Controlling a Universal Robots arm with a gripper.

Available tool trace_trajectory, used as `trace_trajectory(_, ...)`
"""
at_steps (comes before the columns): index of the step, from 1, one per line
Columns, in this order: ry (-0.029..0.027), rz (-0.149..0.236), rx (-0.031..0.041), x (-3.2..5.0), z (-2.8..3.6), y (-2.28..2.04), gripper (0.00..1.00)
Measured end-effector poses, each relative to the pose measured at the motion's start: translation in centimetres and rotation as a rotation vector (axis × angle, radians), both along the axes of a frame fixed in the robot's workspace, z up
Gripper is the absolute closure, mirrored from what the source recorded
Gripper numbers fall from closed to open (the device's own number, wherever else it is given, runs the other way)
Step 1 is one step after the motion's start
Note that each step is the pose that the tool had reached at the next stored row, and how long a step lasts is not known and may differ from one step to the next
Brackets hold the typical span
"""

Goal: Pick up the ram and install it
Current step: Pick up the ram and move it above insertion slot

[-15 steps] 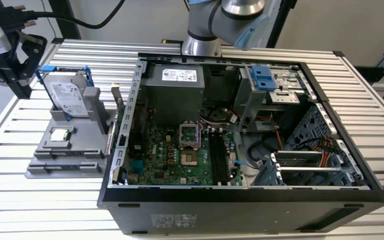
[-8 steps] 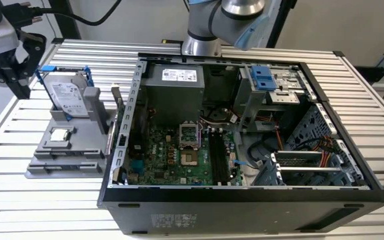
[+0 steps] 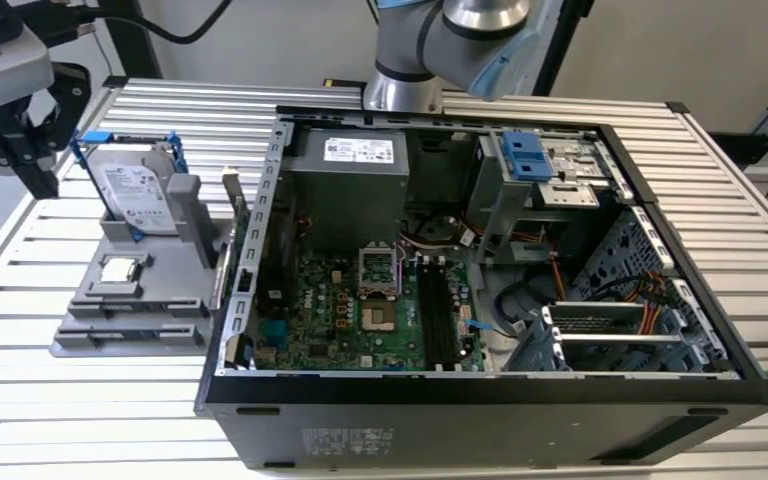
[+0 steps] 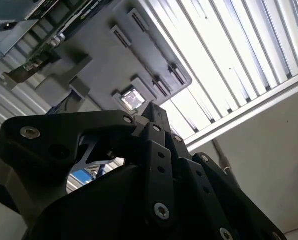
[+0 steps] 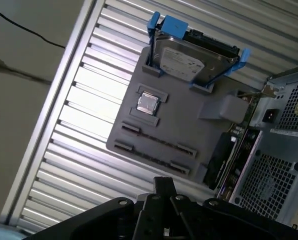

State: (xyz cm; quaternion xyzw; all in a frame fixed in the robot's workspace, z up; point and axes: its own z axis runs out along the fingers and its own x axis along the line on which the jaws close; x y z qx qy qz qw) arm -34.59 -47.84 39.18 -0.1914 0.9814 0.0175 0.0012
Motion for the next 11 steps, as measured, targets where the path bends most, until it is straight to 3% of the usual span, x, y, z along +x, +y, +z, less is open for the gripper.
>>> trace_trajectory(4, -0.0001, 0.034, -0.001, -0.01, 0.11, 0.0, 1.0)
trace_trajectory(11, 0.0, 0.134, -0.0013, -0.02, 0.13, 0.0, 1.0)
